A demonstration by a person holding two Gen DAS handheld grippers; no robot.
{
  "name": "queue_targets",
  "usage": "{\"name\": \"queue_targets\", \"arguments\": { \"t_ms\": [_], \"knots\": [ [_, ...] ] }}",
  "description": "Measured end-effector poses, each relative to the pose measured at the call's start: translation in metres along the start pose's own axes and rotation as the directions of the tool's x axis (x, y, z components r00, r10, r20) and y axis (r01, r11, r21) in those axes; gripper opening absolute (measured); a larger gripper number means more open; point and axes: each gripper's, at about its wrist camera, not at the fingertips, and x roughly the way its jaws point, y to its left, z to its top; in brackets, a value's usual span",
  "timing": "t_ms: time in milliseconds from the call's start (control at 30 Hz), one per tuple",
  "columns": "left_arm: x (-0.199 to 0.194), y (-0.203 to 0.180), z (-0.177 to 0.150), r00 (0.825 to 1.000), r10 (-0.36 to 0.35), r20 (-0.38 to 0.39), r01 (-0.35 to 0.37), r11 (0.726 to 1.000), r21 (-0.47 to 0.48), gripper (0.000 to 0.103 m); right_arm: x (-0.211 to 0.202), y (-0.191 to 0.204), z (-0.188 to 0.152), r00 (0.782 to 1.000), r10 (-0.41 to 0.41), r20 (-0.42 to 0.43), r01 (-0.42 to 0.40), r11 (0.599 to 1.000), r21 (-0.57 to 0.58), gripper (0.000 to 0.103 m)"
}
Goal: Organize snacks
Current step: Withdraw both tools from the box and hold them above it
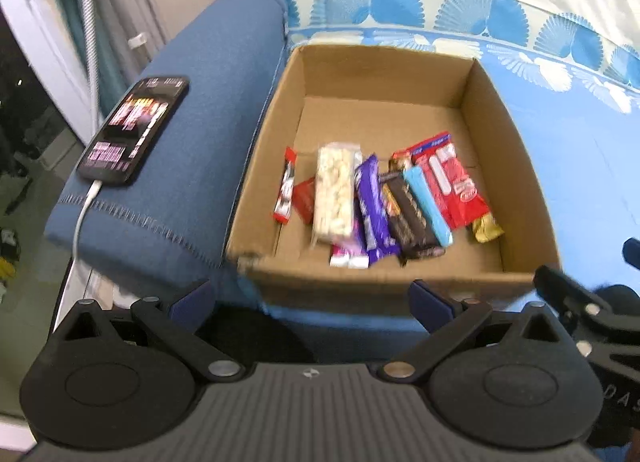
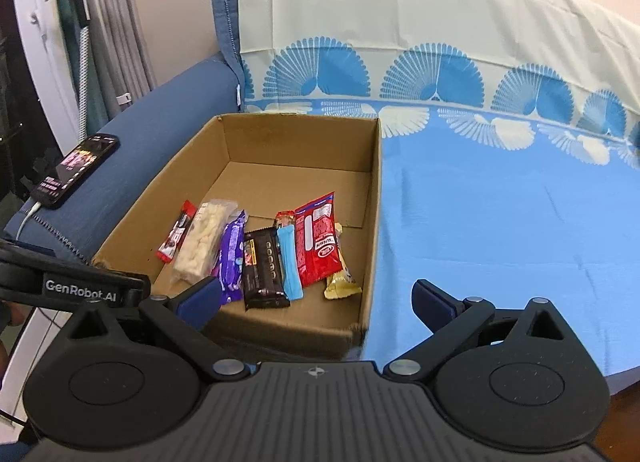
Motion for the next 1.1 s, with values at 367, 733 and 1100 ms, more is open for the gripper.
{"name": "queue_targets", "arguments": {
  "t_ms": [367,733,1100],
  "knots": [
    [-0.036,0.003,-0.028,0.993,0.029,0.111,-0.029,1.0,-0.001,0.103,-0.041,0.005,-0.013,0.997,-0.016,0.073,0.018,0.999,-0.039,0.102],
    [-0.047,0.0,-0.036,0.993,0.023,0.117,-0.025,1.0,0.015,0.103,-0.051,0.006,-0.018,0.995,-0.019,0.094,0.023,0.999,-0.041,0.102],
    [-0.045,0.001,-0.036,0.994,0.027,0.109,-0.029,0.999,0.02,0.103,-0.049,0.007,-0.019,0.996,-0.02,0.084,0.024,0.999,-0.041,0.102]
  ]
}}
